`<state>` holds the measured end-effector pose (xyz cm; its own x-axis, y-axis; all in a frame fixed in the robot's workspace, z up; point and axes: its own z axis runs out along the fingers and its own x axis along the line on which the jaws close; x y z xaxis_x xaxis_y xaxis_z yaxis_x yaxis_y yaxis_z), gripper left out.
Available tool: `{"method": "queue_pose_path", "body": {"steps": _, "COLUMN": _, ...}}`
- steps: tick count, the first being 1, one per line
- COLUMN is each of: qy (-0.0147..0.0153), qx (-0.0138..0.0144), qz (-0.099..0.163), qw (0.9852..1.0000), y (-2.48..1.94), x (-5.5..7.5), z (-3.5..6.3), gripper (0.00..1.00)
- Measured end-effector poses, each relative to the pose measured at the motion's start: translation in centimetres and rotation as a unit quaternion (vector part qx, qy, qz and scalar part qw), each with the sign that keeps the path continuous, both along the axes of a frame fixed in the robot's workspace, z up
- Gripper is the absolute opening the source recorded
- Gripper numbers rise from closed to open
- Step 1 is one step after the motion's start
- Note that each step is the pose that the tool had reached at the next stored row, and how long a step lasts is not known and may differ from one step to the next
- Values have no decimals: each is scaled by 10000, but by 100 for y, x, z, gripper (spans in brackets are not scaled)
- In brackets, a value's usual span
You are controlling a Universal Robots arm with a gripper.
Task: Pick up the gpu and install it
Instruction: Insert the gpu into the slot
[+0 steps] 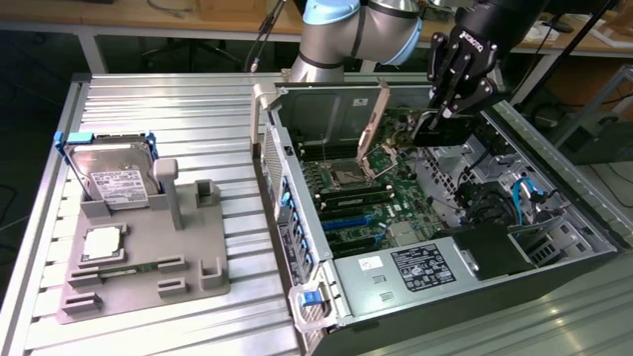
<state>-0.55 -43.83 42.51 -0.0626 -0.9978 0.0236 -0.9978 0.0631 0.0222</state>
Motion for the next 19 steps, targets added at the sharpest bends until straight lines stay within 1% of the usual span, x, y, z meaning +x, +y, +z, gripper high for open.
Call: {"method": "queue_pose_path", "body": {"steps": 19, "qy": 0, "qx": 11, "qz": 0, "qw": 10000, "y": 0, "x": 0, "z": -55, "gripper": 27}}
